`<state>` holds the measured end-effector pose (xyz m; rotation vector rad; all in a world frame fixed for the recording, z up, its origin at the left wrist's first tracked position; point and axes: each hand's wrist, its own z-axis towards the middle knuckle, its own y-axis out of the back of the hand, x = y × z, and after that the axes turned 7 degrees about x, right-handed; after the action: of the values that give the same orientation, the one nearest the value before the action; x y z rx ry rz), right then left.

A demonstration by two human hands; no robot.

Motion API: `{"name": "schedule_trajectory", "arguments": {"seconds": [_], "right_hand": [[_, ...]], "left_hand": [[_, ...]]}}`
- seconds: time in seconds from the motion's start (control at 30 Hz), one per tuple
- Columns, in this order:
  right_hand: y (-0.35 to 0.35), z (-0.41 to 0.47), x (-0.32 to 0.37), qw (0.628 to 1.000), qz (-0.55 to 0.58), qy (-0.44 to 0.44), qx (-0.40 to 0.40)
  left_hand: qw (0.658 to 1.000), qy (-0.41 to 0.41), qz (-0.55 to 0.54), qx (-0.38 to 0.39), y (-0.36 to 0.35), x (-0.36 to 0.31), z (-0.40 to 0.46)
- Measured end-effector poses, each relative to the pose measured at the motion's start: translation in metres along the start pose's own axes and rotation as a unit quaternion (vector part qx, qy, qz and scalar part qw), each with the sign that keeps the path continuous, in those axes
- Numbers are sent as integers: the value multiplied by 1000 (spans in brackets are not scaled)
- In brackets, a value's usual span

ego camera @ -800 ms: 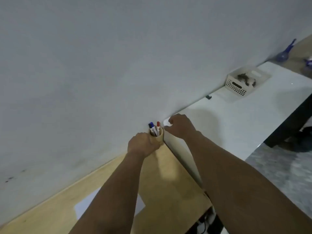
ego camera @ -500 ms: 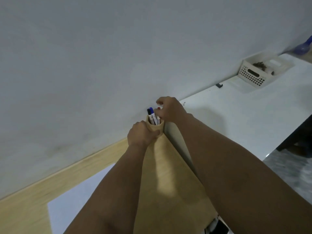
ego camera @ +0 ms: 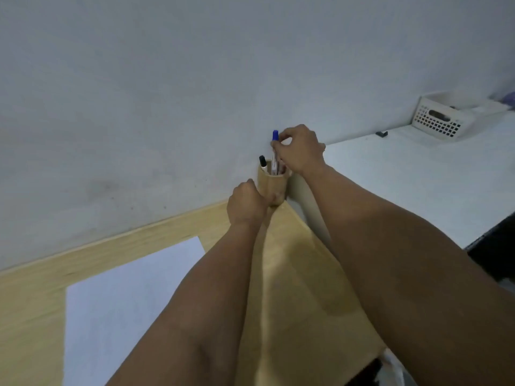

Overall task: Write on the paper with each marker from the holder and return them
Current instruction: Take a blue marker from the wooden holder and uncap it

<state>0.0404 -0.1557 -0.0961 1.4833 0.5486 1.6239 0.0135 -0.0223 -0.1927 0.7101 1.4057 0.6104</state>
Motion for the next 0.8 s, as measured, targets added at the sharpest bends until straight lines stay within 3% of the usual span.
{"name": "schedule_trajectory", "arguments": {"seconds": [0.13, 0.27, 0.43, 0.6, 0.8], "right_hand": [[43, -37, 39, 995, 85, 44, -29], [57, -78, 85, 984, 149, 97, 12], [27, -147, 138, 958, 195, 142, 155], [-4, -231, 177, 909, 218, 138, 327], [-20, -293, 193, 859, 267, 128, 418]], "left_hand": [[999, -26, 3, -32, 52, -14, -33], [995, -46, -19, -87, 128, -18, -72], [991, -5, -32, -132, 211, 21, -140], [988, 37, -65, -135, 263, 67, -217], [992, 57, -36, -106, 282, 103, -291]]}}
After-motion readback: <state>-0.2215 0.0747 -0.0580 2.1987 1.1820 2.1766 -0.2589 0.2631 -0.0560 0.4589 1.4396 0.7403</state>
